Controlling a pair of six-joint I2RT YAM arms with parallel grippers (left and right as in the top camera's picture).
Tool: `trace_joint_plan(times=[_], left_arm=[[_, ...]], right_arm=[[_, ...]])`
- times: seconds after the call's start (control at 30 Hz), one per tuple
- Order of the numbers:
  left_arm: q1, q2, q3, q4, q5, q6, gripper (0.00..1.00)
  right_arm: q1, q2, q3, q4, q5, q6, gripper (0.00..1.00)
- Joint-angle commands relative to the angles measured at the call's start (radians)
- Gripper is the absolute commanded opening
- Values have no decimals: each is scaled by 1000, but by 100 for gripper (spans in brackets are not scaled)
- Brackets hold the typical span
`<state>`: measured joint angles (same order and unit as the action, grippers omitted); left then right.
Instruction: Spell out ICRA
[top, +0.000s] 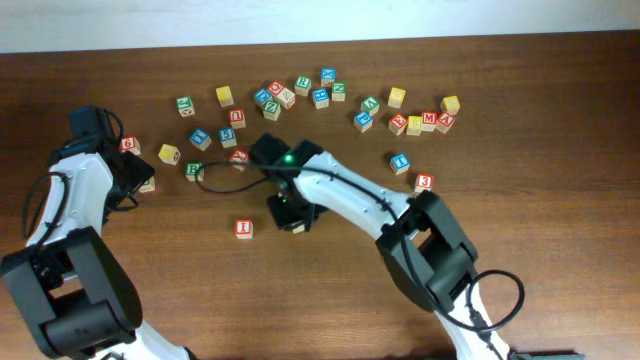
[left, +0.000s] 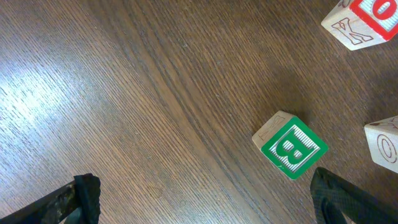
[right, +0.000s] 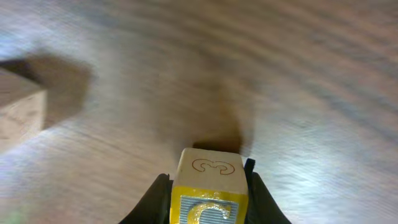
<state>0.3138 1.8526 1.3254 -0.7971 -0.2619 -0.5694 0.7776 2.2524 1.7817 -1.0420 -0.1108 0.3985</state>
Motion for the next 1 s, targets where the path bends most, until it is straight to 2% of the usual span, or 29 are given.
trace_joint_plan(times=[0.0,0.1,0.17,0.2,0.33,0.43,0.6,0.73,0.8,0.97], left_arm=[[2,-22,-4,-1,-3,-3,100],[2,-22,-4,-1,-3,-3,99],[2,-22,-4,-1,-3,-3,100],[2,-22,-4,-1,-3,-3,99],[2,-22,-4,-1,-3,-3,99],[2,-22,-4,-1,-3,-3,99],[2,-22,-4,-1,-3,-3,99],[2,-22,-4,-1,-3,-3,99],[2,-22,-4,-1,-3,-3,99],[2,-22,-4,-1,-3,-3,99]], right_arm=[[30,-41,-3,22,-9,86,18],[44,-41,-3,40,-9,90,20],[46,-39,-3,48,-9,90,25],[46,-39,-3,48,-9,90,28],[46,-39,-3,52,-9,90,55],[46,-39,-3,71,18,89,64],[45,-39,-3,89,175,90,70],[44,-39,-3,129,244,89,86],[37,-39,-3,148,251,89,98],[4,-39,-3,149,251,89,100]])
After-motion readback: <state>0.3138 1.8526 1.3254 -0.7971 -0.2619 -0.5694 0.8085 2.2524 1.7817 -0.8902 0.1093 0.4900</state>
